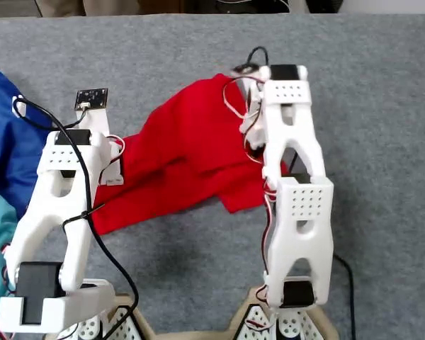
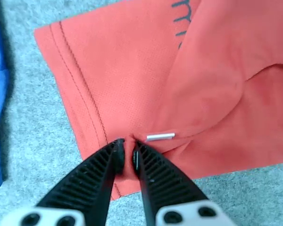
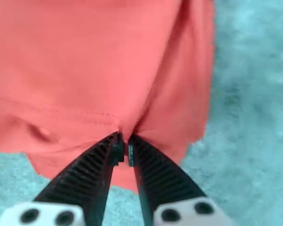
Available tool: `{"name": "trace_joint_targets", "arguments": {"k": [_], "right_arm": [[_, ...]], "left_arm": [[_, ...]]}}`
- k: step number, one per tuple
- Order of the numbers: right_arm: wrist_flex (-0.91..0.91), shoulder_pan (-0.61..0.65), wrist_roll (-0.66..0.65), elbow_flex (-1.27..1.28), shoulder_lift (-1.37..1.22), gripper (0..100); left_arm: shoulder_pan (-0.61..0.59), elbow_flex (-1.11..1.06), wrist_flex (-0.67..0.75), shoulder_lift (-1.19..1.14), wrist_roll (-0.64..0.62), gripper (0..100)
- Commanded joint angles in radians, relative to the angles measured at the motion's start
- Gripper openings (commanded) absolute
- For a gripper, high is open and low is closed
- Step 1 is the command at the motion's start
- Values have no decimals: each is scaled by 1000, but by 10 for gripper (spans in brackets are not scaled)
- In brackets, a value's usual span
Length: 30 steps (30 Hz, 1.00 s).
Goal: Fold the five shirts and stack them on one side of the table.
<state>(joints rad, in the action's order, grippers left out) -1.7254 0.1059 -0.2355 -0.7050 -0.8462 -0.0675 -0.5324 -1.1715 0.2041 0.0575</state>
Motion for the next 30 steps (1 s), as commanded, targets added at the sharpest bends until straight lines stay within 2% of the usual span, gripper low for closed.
{"name": "trace_joint_targets", "arguments": {"k": [1,7,30], "right_arm": [[61,13,-40,62,82,7],[86,12,-72,93,82,72],[109,35,-55,76,84,77]], "left_arm": [[11,14,5,27,-8,19],[11,14,5,27,-8,19],[11,9,5,27,-8,19]]}}
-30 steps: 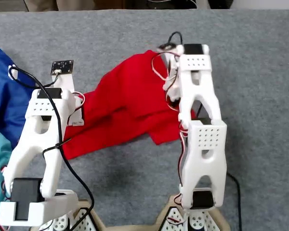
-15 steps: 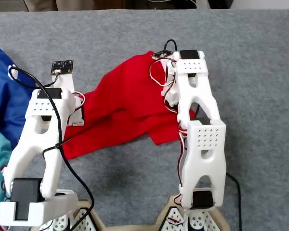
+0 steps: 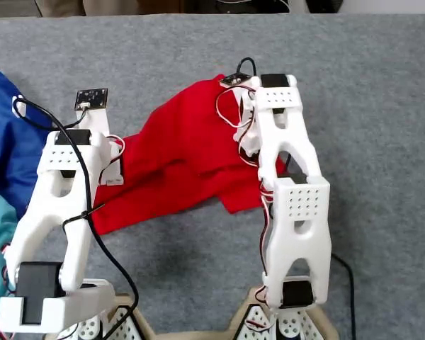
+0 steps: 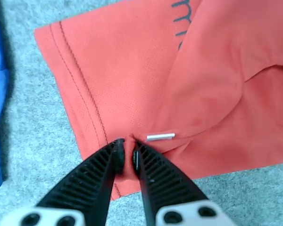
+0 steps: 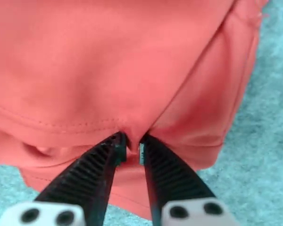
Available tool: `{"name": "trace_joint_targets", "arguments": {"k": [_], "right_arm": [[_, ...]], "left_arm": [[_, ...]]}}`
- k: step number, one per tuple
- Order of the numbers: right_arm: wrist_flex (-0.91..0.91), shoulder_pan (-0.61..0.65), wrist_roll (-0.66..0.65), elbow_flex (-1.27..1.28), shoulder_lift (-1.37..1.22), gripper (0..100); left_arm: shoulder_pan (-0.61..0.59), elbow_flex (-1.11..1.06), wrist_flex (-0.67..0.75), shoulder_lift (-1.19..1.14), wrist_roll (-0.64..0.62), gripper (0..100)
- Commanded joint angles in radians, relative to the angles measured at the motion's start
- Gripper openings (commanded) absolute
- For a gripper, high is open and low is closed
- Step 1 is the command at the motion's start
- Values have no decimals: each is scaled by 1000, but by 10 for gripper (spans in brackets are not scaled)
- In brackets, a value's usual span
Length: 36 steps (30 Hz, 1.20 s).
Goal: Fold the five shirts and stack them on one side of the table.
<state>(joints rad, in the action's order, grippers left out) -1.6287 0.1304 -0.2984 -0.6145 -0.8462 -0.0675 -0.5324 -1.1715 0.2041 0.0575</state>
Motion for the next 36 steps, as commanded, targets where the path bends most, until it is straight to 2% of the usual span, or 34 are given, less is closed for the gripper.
{"name": "trace_joint_targets", "arguments": {"k": [1,9,15,22,24,29,36], "right_arm": [[12,10,11,-15,84,77],[25,10,11,-12,82,78],[26,10,5,-13,82,157],[26,12,5,-13,82,156],[26,12,8,-13,82,143],[28,12,12,-13,82,35],[32,10,8,-16,88,26]], "left_arm": [[11,9,5,27,-8,19],[11,9,5,27,-8,19],[11,8,8,27,-8,19],[11,5,8,27,-8,19],[11,6,8,27,-8,19],[11,8,9,27,-8,19],[11,6,9,27,-8,19]]}}
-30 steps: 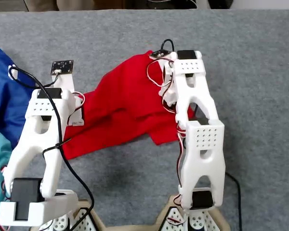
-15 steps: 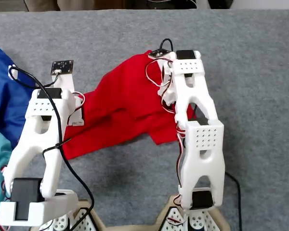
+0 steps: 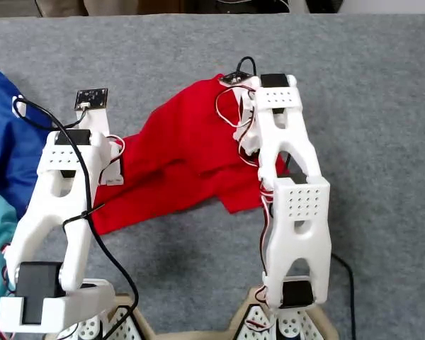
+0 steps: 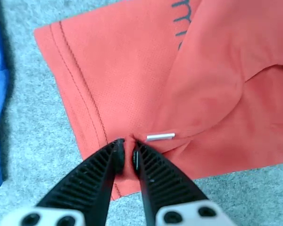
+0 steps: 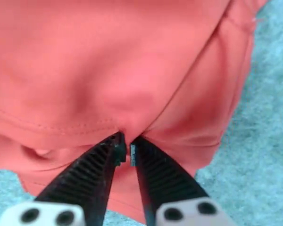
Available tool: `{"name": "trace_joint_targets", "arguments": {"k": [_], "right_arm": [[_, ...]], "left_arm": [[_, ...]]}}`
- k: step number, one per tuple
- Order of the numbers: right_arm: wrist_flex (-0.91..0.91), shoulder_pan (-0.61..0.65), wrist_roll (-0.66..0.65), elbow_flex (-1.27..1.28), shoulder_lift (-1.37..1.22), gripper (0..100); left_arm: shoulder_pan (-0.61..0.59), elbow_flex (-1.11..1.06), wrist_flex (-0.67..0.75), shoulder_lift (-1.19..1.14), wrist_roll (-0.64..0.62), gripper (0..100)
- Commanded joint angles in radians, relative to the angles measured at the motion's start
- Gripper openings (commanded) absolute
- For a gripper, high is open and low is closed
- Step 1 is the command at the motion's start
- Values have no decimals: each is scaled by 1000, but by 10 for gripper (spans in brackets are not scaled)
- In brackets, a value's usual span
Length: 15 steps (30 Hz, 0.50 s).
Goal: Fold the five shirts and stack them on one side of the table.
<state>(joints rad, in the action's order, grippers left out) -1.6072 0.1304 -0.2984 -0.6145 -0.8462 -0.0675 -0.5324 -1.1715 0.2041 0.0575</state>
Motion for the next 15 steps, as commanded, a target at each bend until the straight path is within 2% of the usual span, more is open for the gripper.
{"name": "trace_joint_targets", "arguments": {"k": [1,6,11,15], "right_arm": [[11,10,9,-19,88,25],[3,10,5,-59,85,28],[2,13,-11,-54,84,108],[-9,21,-14,-61,84,124]], "left_arm": [[11,6,9,27,-8,19],[11,5,6,27,-8,19],[11,6,6,27,-8,19],[11,6,5,27,-8,19]]}}
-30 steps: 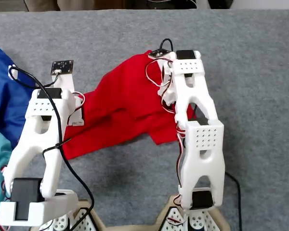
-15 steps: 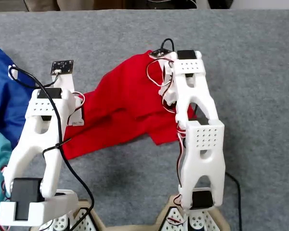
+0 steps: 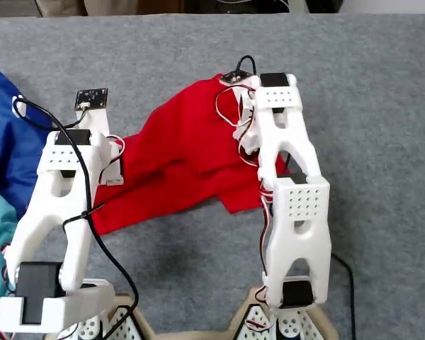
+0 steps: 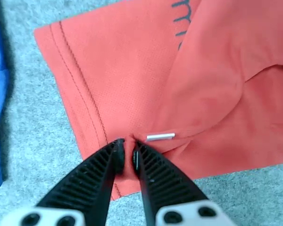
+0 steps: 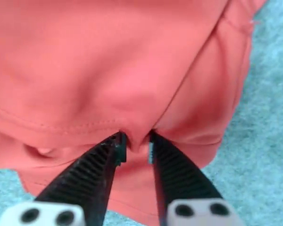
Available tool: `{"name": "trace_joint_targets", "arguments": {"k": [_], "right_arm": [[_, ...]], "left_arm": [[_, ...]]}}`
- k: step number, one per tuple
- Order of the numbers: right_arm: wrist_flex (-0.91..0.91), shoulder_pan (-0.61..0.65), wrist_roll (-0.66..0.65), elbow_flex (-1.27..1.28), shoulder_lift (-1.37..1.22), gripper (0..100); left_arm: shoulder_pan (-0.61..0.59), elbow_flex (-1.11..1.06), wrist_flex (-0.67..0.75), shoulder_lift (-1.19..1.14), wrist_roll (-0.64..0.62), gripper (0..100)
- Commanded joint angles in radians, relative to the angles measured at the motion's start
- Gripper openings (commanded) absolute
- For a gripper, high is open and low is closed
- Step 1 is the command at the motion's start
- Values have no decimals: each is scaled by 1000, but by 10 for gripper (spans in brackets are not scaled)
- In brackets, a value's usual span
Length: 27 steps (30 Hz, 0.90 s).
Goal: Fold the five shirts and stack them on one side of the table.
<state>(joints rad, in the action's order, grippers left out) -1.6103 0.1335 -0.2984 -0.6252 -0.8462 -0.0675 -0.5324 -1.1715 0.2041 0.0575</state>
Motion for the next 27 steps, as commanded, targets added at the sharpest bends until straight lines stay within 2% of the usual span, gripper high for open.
{"name": "trace_joint_targets", "arguments": {"k": [1,8,14,27], "right_arm": [[-6,18,-14,-51,84,124],[-6,18,-11,-51,84,121],[-6,18,-9,-53,88,30],[-38,16,-14,-145,85,30]], "left_arm": [[11,8,5,27,-8,19],[11,8,8,27,-8,19],[11,9,8,27,-8,19],[11,9,8,27,-8,19]]}}
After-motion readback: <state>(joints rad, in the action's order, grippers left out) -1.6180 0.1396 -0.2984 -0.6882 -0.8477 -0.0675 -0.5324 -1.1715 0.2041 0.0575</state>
